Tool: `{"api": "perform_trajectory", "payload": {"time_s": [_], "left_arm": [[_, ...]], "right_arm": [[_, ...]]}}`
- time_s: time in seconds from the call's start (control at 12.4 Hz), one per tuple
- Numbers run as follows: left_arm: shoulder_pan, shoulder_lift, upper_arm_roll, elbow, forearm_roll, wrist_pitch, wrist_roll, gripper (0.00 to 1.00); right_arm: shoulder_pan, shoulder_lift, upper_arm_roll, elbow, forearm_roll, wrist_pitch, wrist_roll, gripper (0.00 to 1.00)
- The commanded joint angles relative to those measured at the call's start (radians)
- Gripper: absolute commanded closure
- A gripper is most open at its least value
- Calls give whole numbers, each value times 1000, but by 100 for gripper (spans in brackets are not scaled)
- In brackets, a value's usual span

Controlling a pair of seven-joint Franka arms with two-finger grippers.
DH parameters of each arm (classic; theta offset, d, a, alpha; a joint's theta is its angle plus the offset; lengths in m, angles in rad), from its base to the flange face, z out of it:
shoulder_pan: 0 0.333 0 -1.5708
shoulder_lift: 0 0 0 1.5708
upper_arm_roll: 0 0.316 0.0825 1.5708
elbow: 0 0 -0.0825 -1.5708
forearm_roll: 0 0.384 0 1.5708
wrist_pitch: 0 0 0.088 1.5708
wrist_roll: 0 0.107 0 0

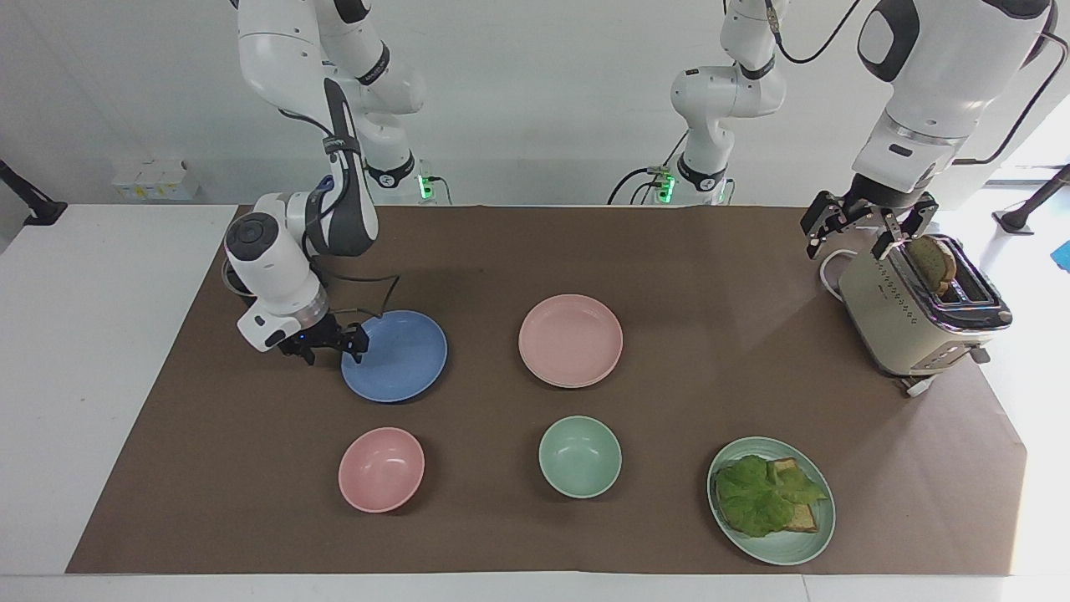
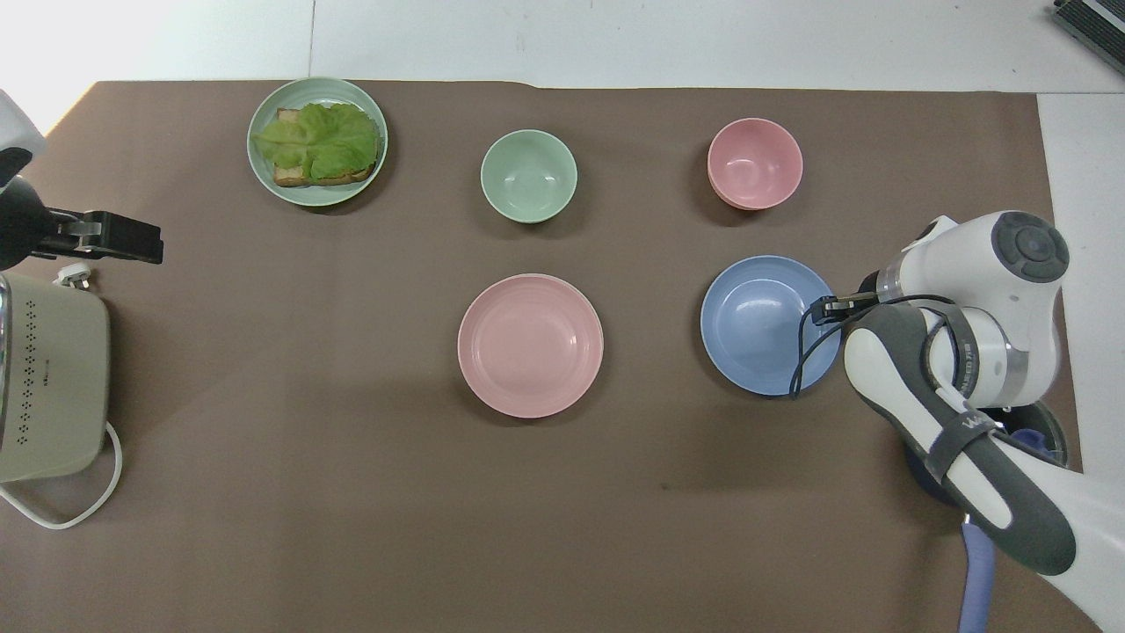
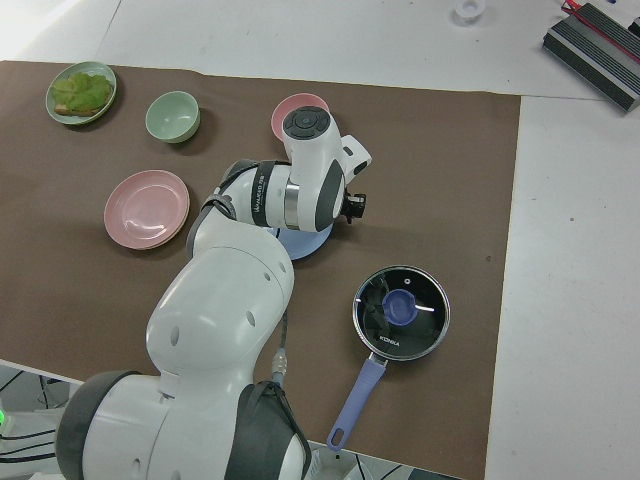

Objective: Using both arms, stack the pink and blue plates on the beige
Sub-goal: 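Grasp the light blue bowl rim with the right gripper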

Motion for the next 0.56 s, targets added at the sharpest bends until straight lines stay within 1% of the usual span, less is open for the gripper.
{"api": "perform_trajectory", "payload": {"time_s": [0.0, 0.16, 0.48], "left_arm": [[12, -5, -6, 2, 13, -16, 7, 0], [10, -5, -6, 2, 13, -16, 7, 0], [12, -5, -6, 2, 13, -16, 7, 0]], "right_arm": [[-8, -17, 6, -37, 15, 23, -55, 66], [-8, -12, 6, -27, 32, 23, -72, 100], [-3, -30, 11, -7, 55, 9, -71, 100]]}}
